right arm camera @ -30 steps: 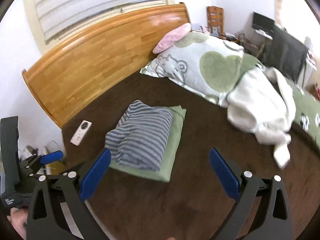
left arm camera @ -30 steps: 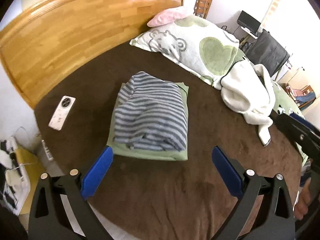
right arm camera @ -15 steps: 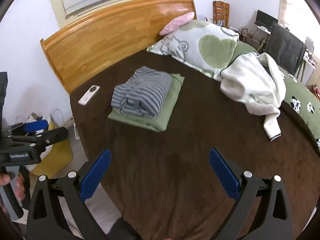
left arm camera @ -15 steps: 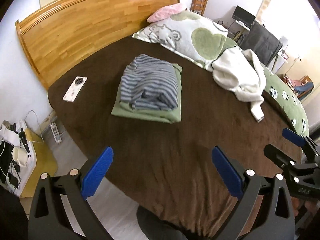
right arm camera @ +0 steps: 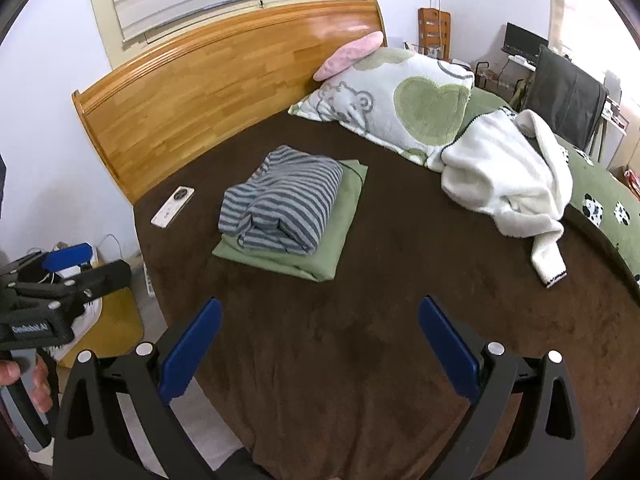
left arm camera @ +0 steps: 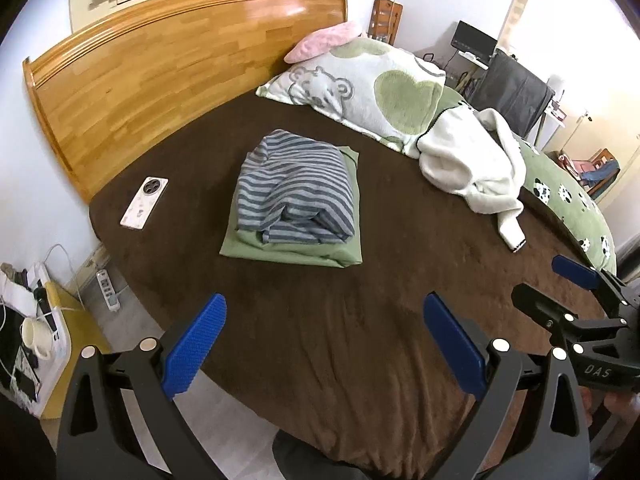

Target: Fold large clothes

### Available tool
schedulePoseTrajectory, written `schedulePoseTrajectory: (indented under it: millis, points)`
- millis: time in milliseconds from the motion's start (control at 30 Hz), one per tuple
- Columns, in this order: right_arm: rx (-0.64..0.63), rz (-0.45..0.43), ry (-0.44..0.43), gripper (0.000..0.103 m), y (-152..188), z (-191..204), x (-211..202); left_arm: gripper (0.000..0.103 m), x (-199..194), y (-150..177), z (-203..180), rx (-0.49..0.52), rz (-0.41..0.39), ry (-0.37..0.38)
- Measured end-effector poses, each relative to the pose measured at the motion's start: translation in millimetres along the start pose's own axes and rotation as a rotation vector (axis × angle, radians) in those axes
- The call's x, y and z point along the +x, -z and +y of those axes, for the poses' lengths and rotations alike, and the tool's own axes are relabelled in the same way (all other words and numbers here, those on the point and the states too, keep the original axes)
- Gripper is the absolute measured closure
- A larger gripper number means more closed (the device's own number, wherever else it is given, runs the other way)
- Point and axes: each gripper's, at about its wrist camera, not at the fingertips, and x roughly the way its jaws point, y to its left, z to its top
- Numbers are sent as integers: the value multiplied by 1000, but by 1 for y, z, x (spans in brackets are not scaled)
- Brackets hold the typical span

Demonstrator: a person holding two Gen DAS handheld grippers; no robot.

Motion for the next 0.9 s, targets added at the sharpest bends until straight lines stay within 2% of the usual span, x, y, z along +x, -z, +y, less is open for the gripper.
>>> schedulePoseTrajectory:
  millis: [167,467,700,900]
  points:
    - [3,-32,7,6,-13,6,3,6,9,-8,4,-8,-12,8]
    - [24,-29,9,6,-33,7,18,7,27,-27,12,-29,2,15]
    - [42,-28,1,6,-39,8,28,7,37,-28,16,-23,22,9]
    - [34,-34,3,6,-47,11,30,6,40,-27,21,-60,27,4]
